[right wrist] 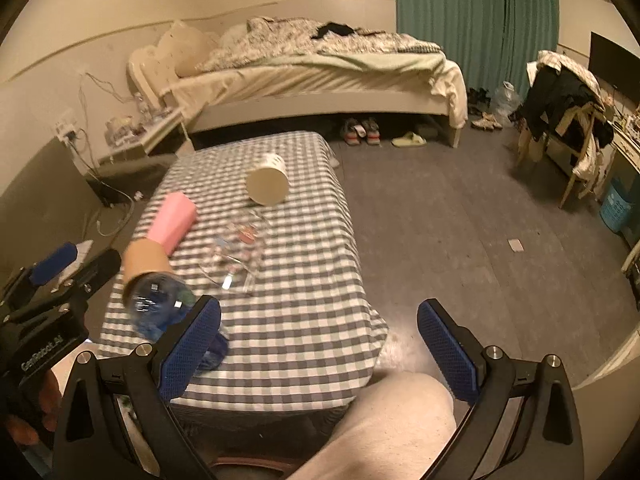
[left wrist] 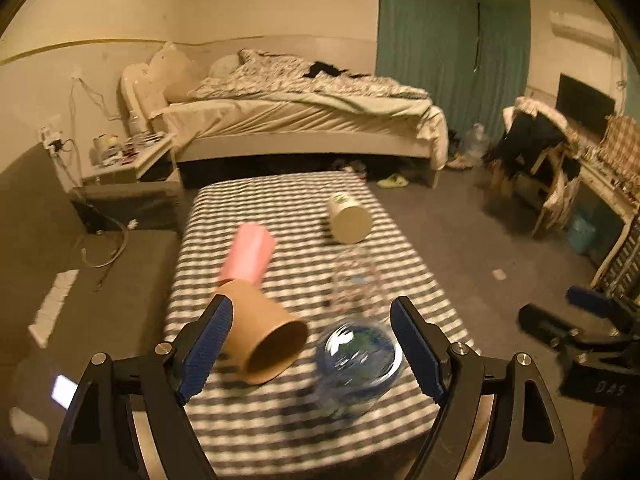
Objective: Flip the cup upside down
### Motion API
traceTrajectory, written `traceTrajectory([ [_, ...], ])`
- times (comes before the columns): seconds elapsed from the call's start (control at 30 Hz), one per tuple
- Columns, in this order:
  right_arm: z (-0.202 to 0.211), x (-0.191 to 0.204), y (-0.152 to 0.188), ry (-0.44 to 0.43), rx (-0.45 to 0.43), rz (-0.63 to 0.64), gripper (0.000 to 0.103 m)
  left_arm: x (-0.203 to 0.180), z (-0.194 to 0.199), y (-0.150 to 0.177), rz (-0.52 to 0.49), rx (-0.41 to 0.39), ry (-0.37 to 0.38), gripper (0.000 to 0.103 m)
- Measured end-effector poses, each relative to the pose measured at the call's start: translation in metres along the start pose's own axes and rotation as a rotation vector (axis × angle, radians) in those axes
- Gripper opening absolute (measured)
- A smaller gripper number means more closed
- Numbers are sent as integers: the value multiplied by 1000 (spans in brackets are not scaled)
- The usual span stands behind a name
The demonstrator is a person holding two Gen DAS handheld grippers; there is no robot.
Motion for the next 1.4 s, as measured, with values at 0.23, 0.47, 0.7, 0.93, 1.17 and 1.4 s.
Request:
traceTrajectory([
  [0.23,14,20,11,-70,-42,43,99,23,20,32,52,39,-66,84],
  [0.47,1,41,33,-85,9,109,99,34,26,57,114,45,-90,84],
  [0.7,-2,53,38,-80,3,144,103,39,31,62,142,21,-107,102],
  [0.93,-3,56,38,-68,7,146,103,43,23,64,166,52,-104,103],
  [1.17,-7,56,38,-60,18,150,103,47,21,67,169,62,-114,103],
  [1.4,-10,55,40,-55,21,148,103,48,21,67,169,63,-117,103],
])
Point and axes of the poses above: each gripper's, at about its wrist camera, not at the fingertips, and z roughly against the way its jaws point, x to its left, y to its underside, the point moved 5 cm from there along -z, roughly the way its jaws point, and after that the axes turned 15 degrees about y, right-handed, at the moved point
